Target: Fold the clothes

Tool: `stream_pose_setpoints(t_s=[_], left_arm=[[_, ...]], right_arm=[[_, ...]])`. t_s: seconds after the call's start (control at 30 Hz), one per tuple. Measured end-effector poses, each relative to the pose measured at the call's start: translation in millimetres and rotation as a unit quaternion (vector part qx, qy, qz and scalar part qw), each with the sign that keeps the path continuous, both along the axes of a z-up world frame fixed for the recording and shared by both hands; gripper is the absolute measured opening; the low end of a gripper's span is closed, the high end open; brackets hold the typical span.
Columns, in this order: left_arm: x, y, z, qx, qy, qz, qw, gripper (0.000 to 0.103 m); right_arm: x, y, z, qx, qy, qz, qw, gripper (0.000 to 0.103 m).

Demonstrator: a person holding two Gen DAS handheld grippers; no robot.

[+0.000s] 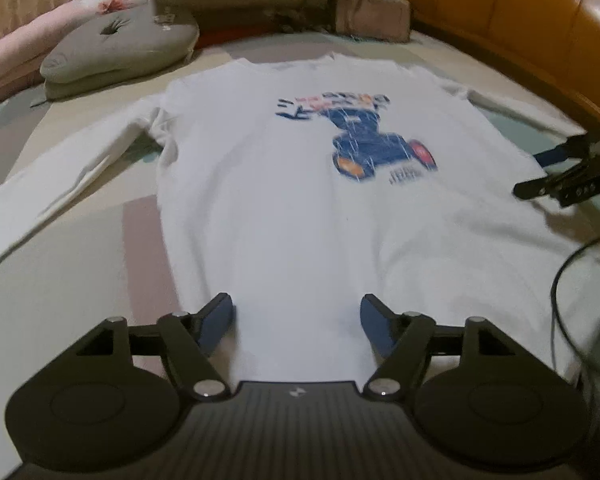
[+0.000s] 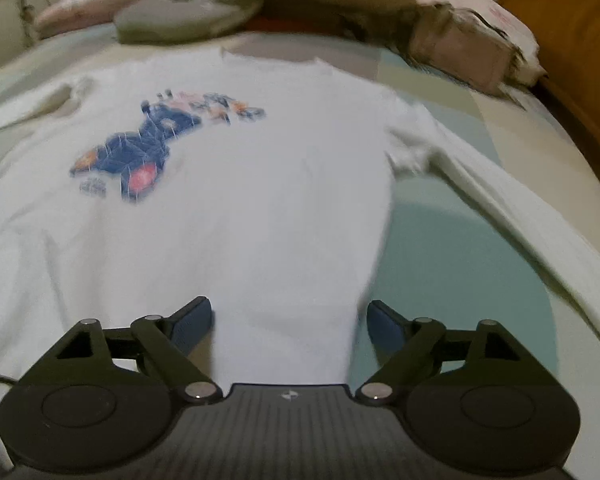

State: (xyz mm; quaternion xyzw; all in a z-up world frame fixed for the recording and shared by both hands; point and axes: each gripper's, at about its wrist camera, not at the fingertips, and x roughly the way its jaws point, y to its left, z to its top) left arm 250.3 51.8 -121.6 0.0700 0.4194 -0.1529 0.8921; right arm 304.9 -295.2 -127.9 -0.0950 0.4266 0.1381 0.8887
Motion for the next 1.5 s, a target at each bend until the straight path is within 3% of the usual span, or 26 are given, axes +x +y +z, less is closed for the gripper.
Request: stream_pose_setpoints(t_s=[0.07, 0.2, 0.33, 0.43, 0.57, 0.73, 0.83, 0.93, 1.0, 1.13, 1.23, 1.37, 1.5], left_arm=[[-1.7, -5.3, 8.5, 0.001, -0.018, -0.013, 0.9998, 0.070], [2.8, -22.1, 12.4, -0.016, -0.040, -0.041, 0.9982, 0.072], [-4.4, -31.1, -7.0, 0.015, -0.033, -0.049, 0.9981, 0.075], [-24.3, -17.6, -9.1, 0.011, -0.026, -0.038, 0.9989, 0.079], [-39.6, -10.1, 4.0, 0.012, -0.021, -0.040, 0.9989, 0.077], [-30.3, -44.9, 9.4, 0.019, -0.062, -0.102, 0.9926, 0.079], [-25.8, -51.6, -7.1, 0.018, -0.039, -0.109, 0.9931, 0.080], [-48.2, -38.2, -9.2, 0.020, -0.026, -0.098, 0.9947, 0.080], [-64.0, -28.2, -8.6, 0.019, -0.015, -0.089, 0.9958, 0.081], [-82.3, -16.8, -0.9, 0.019, 0.013, -0.083, 0.9962, 0.082], [-64.7, -15.3, 15.0, -0.005, -0.011, -0.091, 0.9958, 0.082], [-3.3, -23.6, 30.3, -0.004, -0.071, -0.074, 0.9947, 0.082], [60.8, -24.6, 12.1, -0.036, -0.048, -0.042, 0.9973, 0.082]], right_arm=[[-11.0, 3.6, 10.2, 0.009, -0.005, -0.014, 1.000, 0.089], [-29.8, 35.3, 24.7, 0.033, -0.047, 0.026, 0.998, 0.089], [-38.3, 50.9, 5.2, 0.021, -0.012, 0.040, 0.999, 0.089], [-55.5, 23.2, -6.9, 0.049, 0.017, 0.007, 0.999, 0.097], [-72.9, 12.4, 7.5, 0.019, 0.025, 0.003, 0.999, 0.096], [-69.7, 63.8, 30.7, 0.045, -0.043, 0.101, 0.993, 0.097], [-60.6, 93.7, 19.4, 0.046, -0.045, 0.151, 0.987, 0.097], [-60.4, 94.0, -5.3, 0.034, -0.001, 0.149, 0.988, 0.100], [-76.2, 74.8, -6.0, 0.053, 0.010, 0.129, 0.990, 0.103], [-96.4, 60.1, 2.4, 0.039, 0.022, 0.122, 0.992, 0.103], [-83.6, 65.3, 15.9, 0.032, -0.005, 0.125, 0.992, 0.103], [-57.7, 76.5, 30.5, 0.027, -0.043, 0.125, 0.991, 0.103], [-8.4, 89.9, 13.9, 0.049, -0.027, 0.097, 0.994, 0.103]])
